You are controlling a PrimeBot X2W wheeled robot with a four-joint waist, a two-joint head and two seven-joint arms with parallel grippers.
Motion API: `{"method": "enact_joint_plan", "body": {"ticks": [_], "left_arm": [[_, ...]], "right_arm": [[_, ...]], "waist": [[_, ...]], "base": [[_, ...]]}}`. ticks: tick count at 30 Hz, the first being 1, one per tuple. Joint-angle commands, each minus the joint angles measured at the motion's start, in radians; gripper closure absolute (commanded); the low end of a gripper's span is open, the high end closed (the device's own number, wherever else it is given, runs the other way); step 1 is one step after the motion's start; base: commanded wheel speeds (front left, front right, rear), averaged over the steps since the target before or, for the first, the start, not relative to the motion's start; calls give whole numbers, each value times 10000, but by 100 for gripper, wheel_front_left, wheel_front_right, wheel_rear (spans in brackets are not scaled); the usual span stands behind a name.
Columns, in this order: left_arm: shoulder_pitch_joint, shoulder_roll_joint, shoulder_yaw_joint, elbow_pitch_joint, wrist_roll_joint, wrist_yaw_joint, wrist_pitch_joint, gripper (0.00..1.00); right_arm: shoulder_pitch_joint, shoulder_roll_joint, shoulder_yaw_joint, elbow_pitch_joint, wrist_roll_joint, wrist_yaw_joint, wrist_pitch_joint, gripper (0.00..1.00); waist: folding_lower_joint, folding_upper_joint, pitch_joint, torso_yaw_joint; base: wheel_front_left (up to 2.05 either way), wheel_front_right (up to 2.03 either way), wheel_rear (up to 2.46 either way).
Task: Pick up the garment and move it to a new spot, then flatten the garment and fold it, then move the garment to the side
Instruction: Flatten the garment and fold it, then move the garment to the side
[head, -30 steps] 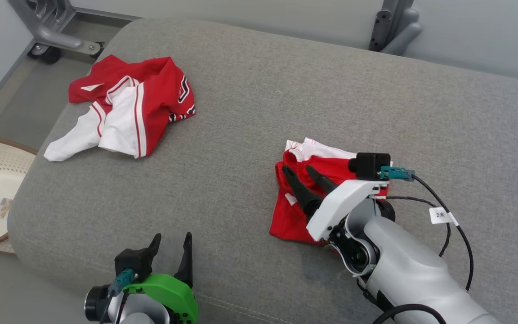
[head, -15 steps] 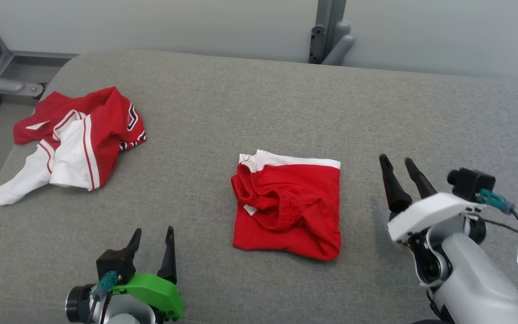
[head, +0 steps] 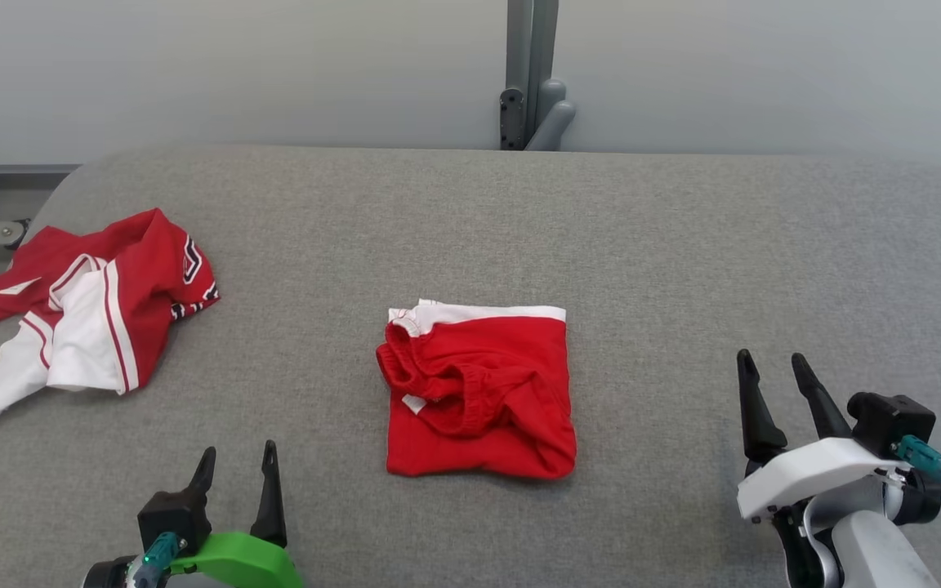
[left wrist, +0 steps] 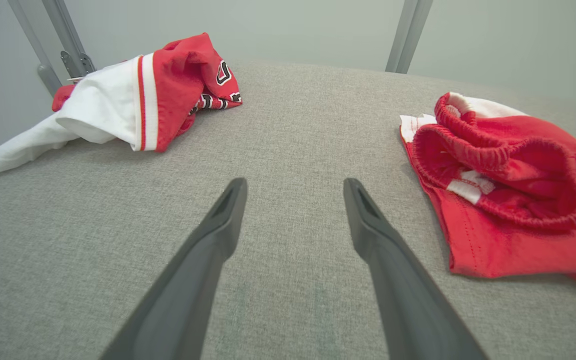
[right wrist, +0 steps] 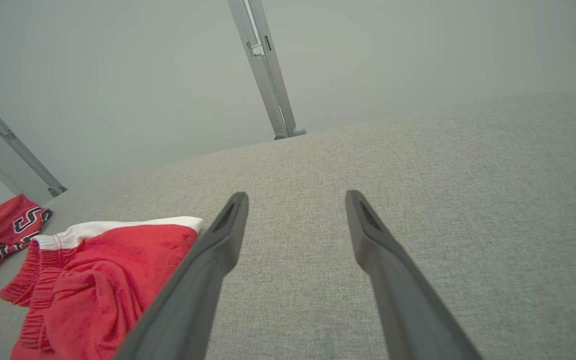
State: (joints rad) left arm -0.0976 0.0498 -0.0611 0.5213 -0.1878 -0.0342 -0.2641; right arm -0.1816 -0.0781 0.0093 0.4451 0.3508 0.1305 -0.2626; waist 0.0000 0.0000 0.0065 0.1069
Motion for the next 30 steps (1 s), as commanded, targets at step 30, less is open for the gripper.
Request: {"method": "enact_joint_plan", "body": {"ticks": [30], "left_arm": [[501,25,-306,-504,-46,-105,3,0]], "right_arm": [[-202,259,1156,234,103,3,-28,0]], "waist": [[0,0,446,350]], "base": [[0,0,0]]}}
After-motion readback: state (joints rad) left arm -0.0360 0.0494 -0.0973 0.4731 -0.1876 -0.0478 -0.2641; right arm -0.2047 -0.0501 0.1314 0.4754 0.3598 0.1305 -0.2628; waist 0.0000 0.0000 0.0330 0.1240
